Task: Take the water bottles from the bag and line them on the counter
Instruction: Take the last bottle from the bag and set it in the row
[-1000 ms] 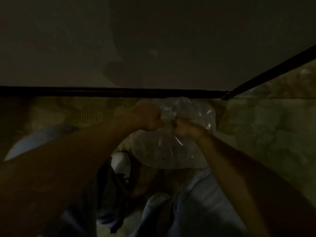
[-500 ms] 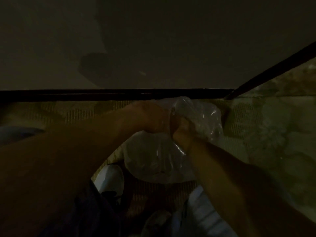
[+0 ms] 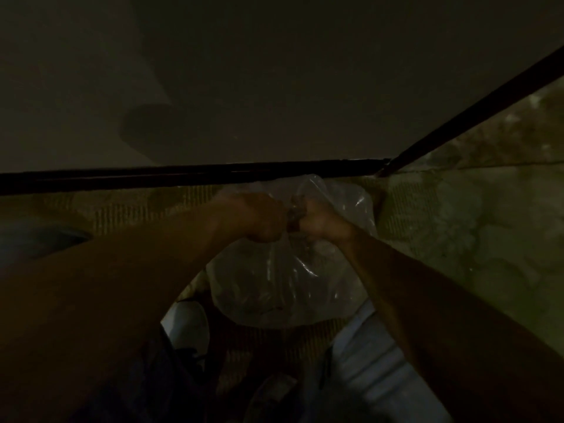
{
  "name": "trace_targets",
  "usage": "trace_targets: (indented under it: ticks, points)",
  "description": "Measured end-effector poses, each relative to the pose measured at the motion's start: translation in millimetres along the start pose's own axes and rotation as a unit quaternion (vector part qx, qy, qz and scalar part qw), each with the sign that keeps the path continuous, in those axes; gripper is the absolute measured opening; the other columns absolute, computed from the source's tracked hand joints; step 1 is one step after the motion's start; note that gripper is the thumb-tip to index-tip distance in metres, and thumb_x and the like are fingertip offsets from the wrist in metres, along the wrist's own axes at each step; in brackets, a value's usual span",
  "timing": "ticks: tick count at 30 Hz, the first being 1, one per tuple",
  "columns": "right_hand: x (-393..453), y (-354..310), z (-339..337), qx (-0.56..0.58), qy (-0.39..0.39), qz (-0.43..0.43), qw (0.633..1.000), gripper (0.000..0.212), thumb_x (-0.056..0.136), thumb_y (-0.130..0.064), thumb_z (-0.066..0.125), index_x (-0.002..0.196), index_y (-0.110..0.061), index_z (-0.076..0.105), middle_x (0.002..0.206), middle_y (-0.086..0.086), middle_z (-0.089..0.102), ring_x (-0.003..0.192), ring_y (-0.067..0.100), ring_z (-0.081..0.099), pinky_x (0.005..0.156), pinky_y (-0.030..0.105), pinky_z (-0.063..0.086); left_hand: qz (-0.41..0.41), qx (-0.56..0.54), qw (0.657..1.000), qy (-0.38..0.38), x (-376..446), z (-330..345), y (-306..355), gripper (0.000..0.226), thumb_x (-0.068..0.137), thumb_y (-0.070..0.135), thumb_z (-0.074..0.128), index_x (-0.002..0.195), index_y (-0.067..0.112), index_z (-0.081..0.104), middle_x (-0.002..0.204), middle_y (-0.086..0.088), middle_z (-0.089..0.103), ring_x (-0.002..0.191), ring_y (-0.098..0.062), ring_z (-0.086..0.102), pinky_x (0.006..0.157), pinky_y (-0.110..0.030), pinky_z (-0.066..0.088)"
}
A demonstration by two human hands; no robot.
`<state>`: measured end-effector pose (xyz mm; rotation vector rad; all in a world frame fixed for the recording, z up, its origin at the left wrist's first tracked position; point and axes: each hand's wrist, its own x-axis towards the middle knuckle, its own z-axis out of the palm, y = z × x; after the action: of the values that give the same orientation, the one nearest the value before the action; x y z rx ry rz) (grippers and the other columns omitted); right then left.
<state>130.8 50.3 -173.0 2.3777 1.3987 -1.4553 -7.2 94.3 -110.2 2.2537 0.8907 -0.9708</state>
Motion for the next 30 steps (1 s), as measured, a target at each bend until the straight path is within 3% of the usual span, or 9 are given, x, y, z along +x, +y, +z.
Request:
trace_targets:
  ticks: [4, 8, 14, 17, 20, 24, 26, 29, 30]
  points:
    - [-14.1, 2.7, -1.8, 0.097, 0.023, 0.023, 0.995, 0.047, 0.08, -0.023, 0.075, 0.123, -0.011, 0.059, 0.114, 0.011, 0.066, 0.098, 0.03, 0.068, 0.077, 0.042, 0.06, 0.01, -0.048, 0.999, 0.006, 3.2, 5.6, -2.8, 0.048, 0.098, 0.035, 0.051, 0.141, 0.015, 0.046, 0.144, -0.01, 0.05, 0.13, -0.028, 0.05, 0.106, -0.037, 0.042]
    - [-33.9, 2.4, -8.5, 0.062, 0.091, 0.047, 0.993, 0.049, 0.075, -0.047, 0.073, 0.106, -0.01, 0.068, 0.101, 0.01, 0.071, 0.088, 0.025, 0.069, 0.077, 0.036, 0.058, 0.003, -0.089, 0.996, 0.015, 3.9, 7.2, -3.0, 0.054, 0.096, 0.042, 0.053, 0.143, 0.017, 0.045, 0.145, -0.009, 0.049, 0.13, -0.028, 0.049, 0.109, -0.04, 0.04]
    - [-110.2, -5.3, -33.7, 0.009, 0.175, 0.103, 0.979, 0.073, 0.076, -0.049, 0.072, 0.132, -0.009, 0.046, 0.125, 0.009, 0.059, 0.109, 0.028, 0.061, 0.082, 0.031, 0.052, -0.045, -0.299, 0.952, 0.054, -59.6, -7.9, 14.0, 0.062, 0.1, 0.04, 0.049, 0.151, 0.008, 0.032, 0.156, -0.014, 0.035, 0.142, -0.03, 0.035, 0.113, -0.034, 0.028]
    - [-160.5, -28.9, -51.7, -0.043, 0.186, 0.097, 0.977, 0.08, 0.079, -0.048, 0.07, 0.14, -0.009, 0.035, 0.135, 0.015, 0.05, 0.111, 0.03, 0.058, 0.088, 0.034, 0.051, -0.091, -0.466, 0.879, 0.053, -100.3, -24.8, 29.0, 0.054, 0.099, 0.043, 0.051, 0.137, 0.005, 0.051, 0.141, -0.013, 0.052, 0.128, -0.031, 0.051, 0.104, -0.03, 0.041]
    - [-215.5, -66.5, -75.5, -0.038, 0.202, 0.078, 0.976, 0.071, 0.083, -0.039, 0.071, 0.138, -0.01, 0.035, 0.139, 0.015, 0.038, 0.113, 0.031, 0.055, 0.091, 0.037, 0.052, -0.1, -0.551, 0.828, 0.037, -143.1, -51.5, 45.0, 0.045, 0.099, 0.045, 0.048, 0.108, 0.004, 0.065, 0.117, -0.018, 0.067, 0.108, -0.032, 0.064, 0.099, -0.042, 0.051]
    - [-295.7, -126.2, -109.5, -0.054, 0.23, 0.041, 0.971, 0.064, 0.084, -0.036, 0.07, 0.134, -0.016, 0.036, 0.137, 0.012, 0.034, 0.114, 0.027, 0.05, 0.074, 0.026, 0.041, -0.107, -0.66, 0.743, 0.022, -213.6, -102.4, 68.0, 0.042, 0.102, 0.044, 0.044, 0.097, 0.006, 0.062, 0.105, -0.02, 0.068, 0.097, -0.032, 0.066, 0.091, -0.04, 0.053]
    - [-333.6, -155.7, -121.9, -0.072, 0.245, 0.0, 0.967, 0.062, 0.082, -0.033, 0.072, 0.13, -0.019, 0.036, 0.134, 0.01, 0.033, 0.113, 0.025, 0.049, 0.075, 0.024, 0.043, -0.126, -0.731, 0.67, 0.024, -248.9, -122.8, 71.4, 0.049, 0.099, 0.047, 0.048, 0.107, 0.001, 0.062, 0.106, -0.019, 0.069, 0.097, -0.031, 0.067, 0.086, -0.04, 0.054]
    - [-386.1, -194.4, -135.9, -0.107, 0.25, -0.055, 0.961, 0.06, 0.08, -0.029, 0.074, 0.127, -0.022, 0.039, 0.133, 0.008, 0.028, 0.117, 0.023, 0.046, 0.08, 0.023, 0.049, -0.131, -0.857, 0.498, 0.01, -299.0, -149.6, 70.0, 0.058, 0.091, 0.046, 0.062, 0.125, -0.002, 0.057, 0.113, -0.019, 0.069, 0.1, -0.031, 0.068, 0.08, -0.04, 0.057]
    - [-403.1, -205.8, -141.1, -0.105, 0.241, -0.068, 0.962, 0.062, 0.079, -0.028, 0.075, 0.129, -0.024, 0.039, 0.134, 0.007, 0.025, 0.12, 0.023, 0.043, 0.084, 0.025, 0.051, -0.132, -0.877, 0.462, 0.008, -318.7, -158.9, 69.3, 0.052, 0.092, 0.04, 0.063, 0.122, -0.002, 0.058, 0.112, -0.019, 0.069, 0.1, -0.031, 0.068, 0.078, -0.039, 0.057]
